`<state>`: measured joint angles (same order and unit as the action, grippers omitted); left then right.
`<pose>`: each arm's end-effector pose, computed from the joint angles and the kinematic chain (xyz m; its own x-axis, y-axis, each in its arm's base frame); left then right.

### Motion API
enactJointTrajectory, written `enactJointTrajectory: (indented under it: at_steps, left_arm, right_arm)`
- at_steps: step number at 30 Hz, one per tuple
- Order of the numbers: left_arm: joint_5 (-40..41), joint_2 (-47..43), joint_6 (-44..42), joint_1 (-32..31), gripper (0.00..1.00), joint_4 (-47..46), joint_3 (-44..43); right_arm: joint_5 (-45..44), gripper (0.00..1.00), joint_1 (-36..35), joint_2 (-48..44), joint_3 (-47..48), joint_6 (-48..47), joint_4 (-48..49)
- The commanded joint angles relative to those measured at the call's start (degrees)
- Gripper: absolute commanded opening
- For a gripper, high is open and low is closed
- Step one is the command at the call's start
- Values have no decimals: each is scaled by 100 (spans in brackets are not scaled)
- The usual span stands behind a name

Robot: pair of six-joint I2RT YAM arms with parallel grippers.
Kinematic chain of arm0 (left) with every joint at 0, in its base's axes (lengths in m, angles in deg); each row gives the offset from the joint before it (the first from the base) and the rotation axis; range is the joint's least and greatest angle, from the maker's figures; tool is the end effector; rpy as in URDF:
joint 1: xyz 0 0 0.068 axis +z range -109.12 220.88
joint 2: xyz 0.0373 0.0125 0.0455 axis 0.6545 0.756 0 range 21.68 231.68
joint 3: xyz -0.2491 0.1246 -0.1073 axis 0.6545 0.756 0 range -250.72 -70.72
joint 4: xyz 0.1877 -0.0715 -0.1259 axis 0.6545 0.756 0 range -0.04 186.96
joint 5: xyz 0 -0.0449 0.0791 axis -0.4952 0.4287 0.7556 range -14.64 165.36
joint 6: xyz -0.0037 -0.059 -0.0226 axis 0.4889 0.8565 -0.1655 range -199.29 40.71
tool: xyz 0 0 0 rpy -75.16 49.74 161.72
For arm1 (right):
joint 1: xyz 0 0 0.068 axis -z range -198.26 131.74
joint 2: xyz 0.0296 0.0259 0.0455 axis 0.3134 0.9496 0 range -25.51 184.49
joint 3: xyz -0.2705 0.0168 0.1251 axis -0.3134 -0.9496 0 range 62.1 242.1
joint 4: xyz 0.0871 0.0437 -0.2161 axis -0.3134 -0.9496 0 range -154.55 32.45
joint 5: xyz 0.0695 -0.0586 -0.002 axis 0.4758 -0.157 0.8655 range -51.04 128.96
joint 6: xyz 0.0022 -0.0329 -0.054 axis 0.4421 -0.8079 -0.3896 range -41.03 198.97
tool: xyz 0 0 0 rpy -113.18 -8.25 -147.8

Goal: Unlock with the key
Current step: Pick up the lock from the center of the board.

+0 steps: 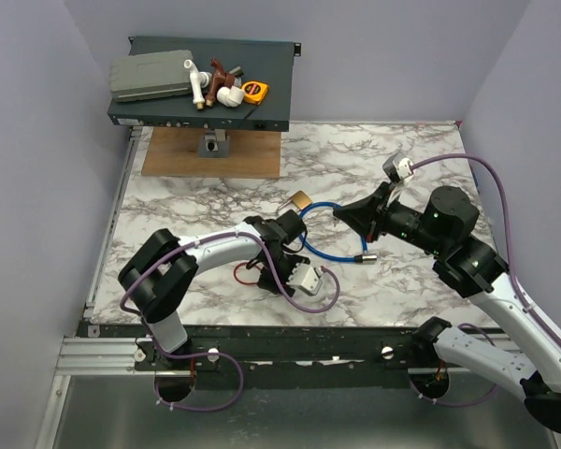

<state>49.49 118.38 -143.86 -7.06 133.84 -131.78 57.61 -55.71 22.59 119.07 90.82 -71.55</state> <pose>0.1771 -0.2282 0.2074 0.3685 0.8046 -0.4657 0.9046 -0.4258 -0.0199 0.1117 0.1051 0.4119 -0.2399 0.0614 -0.9688 -0.7967 0.5578 0.2327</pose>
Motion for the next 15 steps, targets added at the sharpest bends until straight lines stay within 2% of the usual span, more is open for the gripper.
enactJointTrajectory:
  at_steps: [1, 5, 11, 12, 13, 15]
  left_arm:
    - [673, 243, 613, -154, 55, -309, 104]
    - [812, 219, 915, -154, 43, -438, 322]
    - [917, -5, 1380, -133, 45, -733, 562]
    - [885, -19, 1413, -132, 43, -789, 621]
    - [879, -11, 1450, -136, 36, -829, 659]
    - [1019, -8, 1638, -163, 16, -1042, 643]
  right_arm:
    - [-144, 1, -17, -5, 258, -115, -314]
    - [-178, 1, -16, -20, 338, -154, -390]
    - [-112, 1, -17, 8, 367, -154, -411]
    - [-100, 1, -21, 13, 367, -162, -405]
    - [-107, 1, -17, 12, 376, -166, -410]
    - [-119, 1, -16, -5, 394, -168, -410]
